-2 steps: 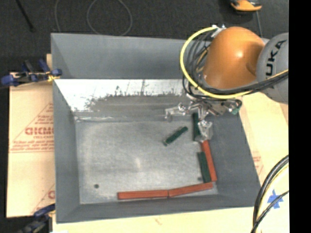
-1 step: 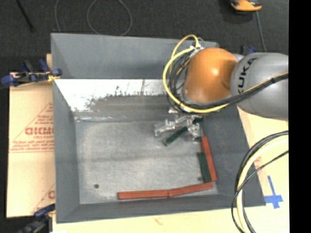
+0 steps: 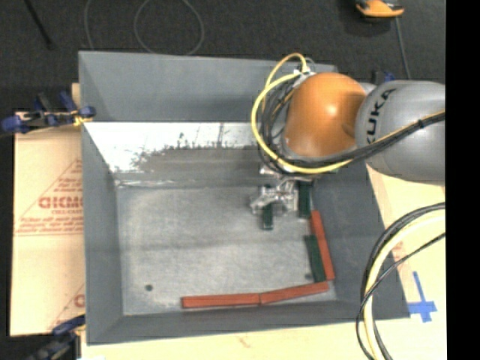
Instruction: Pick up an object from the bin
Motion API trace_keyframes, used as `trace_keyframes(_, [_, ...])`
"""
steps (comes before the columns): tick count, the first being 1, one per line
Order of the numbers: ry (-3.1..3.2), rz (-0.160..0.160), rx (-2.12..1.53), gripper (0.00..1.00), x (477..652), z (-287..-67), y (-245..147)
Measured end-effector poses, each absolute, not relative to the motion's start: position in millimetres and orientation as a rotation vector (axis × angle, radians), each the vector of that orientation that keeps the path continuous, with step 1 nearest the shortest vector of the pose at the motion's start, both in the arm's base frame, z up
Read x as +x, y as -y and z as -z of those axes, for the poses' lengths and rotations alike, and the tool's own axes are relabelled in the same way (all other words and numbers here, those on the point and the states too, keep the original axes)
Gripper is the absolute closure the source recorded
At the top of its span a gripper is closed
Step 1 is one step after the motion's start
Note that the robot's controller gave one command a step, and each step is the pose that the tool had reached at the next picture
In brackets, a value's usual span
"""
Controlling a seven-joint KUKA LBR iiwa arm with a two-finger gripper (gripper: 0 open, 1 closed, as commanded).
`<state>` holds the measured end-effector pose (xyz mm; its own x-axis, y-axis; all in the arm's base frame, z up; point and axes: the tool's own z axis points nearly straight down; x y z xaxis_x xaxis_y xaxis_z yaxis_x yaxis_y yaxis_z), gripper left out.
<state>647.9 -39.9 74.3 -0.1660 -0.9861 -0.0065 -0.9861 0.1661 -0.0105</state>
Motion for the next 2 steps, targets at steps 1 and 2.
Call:
trace_keyframes(1, [-2.361,0.012,-2.059,1.00,646.1,-197.6,25.0])
trace_keyframes(2, [-2.187,0.004,-2.244,1.00,624.1,-253.4,-76.9])
